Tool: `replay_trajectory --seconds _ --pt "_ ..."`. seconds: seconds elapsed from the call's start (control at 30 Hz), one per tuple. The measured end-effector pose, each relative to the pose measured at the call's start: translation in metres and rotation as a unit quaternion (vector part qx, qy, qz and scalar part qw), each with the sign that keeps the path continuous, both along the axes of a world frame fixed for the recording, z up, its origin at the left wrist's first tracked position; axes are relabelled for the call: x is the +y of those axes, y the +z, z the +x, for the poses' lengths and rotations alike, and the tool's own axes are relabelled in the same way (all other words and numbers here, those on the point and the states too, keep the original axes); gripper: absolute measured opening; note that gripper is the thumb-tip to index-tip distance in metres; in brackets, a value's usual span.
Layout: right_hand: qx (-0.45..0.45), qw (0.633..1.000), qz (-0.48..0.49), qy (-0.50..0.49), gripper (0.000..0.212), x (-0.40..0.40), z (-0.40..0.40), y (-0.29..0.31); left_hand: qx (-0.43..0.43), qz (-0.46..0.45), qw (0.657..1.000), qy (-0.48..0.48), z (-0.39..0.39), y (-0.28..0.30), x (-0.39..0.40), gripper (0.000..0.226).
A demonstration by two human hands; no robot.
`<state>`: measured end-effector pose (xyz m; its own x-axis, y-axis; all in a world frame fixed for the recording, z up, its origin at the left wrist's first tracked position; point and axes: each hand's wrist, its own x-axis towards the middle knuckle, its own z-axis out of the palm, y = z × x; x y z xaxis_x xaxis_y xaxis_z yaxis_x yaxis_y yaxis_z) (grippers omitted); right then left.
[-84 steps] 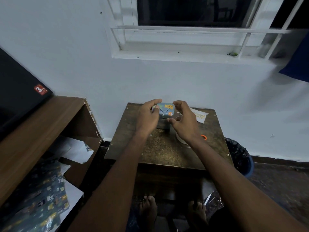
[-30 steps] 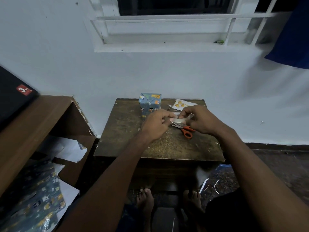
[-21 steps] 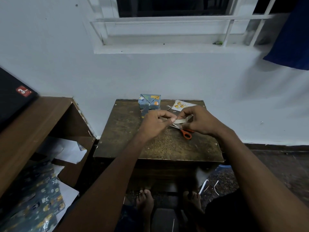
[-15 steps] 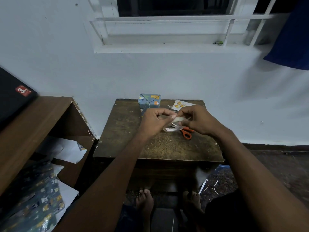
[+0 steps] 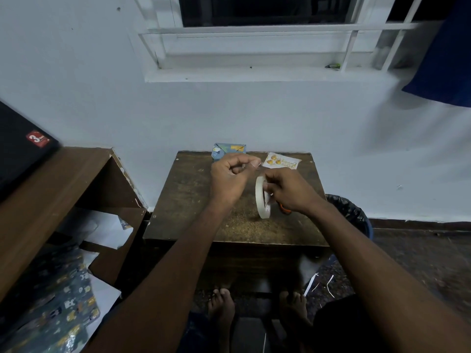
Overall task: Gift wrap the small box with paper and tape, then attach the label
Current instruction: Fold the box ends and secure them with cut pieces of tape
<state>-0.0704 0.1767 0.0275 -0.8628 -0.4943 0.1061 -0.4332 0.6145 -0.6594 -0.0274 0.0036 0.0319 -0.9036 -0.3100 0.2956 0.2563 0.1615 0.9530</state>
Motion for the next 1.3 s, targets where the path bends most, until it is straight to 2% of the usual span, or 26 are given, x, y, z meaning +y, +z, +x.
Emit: replay_trajectory --seconds 0.1,0.2,0.33,0.47,0.57,0.67,0.97,1.2,1.3 --pt "0.003 1.0 0.01 -0.014 0.021 0.001 -0.001 -0.003 -0.016 -0.066 0.997 -0.034 0.002 0.003 -0.007 0.007" --pt "0.017 1.0 0.006 -0.021 0.013 0.0 -0.003 -0.003 -0.037 -0.107 0.99 -0.081 0.006 0.007 -0.012 0.013" --pt "0.009 1.0 -0.001 -0.012 0.012 -0.002 -0.006 -0.005 -0.036 -0.121 0.985 -0.121 0.009 0.013 -0.012 0.026" --pt "0.007 1.0 0.022 -0.002 0.019 -0.004 -0.005 -0.002 -0.027 -0.111 0.986 -0.12 0.011 0.014 -0.011 0.027" --pt "0.03 0.992 0.094 -0.077 0.033 0.002 -0.006 0.0 -0.03 -0.12 0.985 -0.12 0.012 0.014 -0.01 0.026" --pt "0.039 0.967 0.201 -0.151 0.021 0.012 -0.007 -0.002 -0.02 -0.15 0.983 -0.102 0.01 0.012 -0.011 0.025" --pt "0.026 0.945 0.286 -0.157 0.013 0.008 -0.004 -0.007 -0.035 -0.239 0.968 -0.061 -0.001 -0.002 -0.015 0.036" --pt "0.043 0.944 0.292 -0.148 0.021 0.01 -0.003 -0.006 -0.042 -0.228 0.971 -0.064 0.0 0.0 -0.014 0.036" --pt "-0.017 0.962 0.235 -0.142 0.021 0.015 -0.01 0.003 -0.04 -0.215 0.973 -0.072 0.0 0.0 -0.015 0.036"
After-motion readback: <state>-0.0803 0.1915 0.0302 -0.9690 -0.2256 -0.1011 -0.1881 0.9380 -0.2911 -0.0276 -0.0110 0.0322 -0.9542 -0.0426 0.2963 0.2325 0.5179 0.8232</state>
